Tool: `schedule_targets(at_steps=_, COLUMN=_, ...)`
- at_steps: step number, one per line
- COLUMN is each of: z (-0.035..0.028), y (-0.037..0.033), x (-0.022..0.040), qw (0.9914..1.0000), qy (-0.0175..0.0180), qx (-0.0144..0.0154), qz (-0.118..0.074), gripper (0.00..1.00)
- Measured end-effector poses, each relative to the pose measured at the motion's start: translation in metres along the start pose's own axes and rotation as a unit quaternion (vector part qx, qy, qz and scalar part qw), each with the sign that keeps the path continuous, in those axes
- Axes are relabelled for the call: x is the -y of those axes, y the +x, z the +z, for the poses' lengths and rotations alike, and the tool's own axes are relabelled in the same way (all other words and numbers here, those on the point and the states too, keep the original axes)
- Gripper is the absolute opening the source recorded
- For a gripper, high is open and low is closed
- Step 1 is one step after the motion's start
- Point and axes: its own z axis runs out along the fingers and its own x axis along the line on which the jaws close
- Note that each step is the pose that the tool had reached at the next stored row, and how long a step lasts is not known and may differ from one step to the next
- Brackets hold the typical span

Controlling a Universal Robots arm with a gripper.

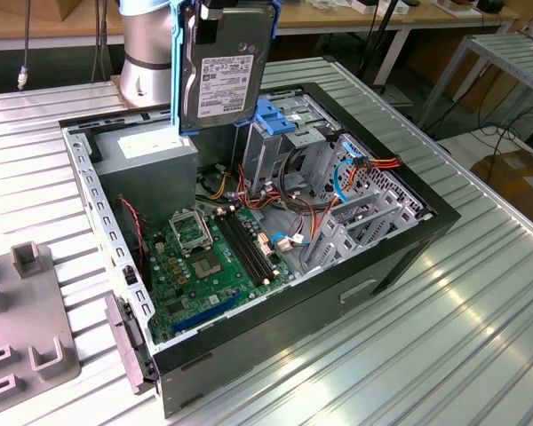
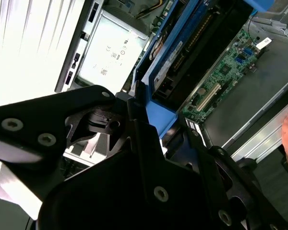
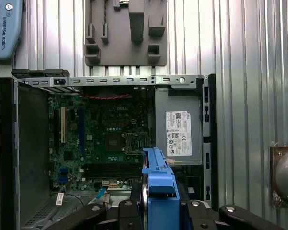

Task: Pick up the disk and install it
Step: 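Insert the disk into the insertion slot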

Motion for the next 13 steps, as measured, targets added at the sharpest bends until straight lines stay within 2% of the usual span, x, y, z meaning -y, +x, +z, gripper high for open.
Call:
schedule_targets(at_steps=4, z=0.0, y=0.0003, x=0.0001, qw=1.0, qy=0.0, qx=0.0, qz=0.0, gripper=0.37)
schedule_targets(at_steps=11, z=0.0, y=0.0057, x=0.0002, qw=1.0, qy=0.0, qx=0.0, qz=0.0, gripper=0.37)
schedule_targets(at_steps=13, z=0.0, y=0.009, x=0.0003, qw=1.0, qy=0.0, qx=0.0, qz=0.0, gripper=0.37)
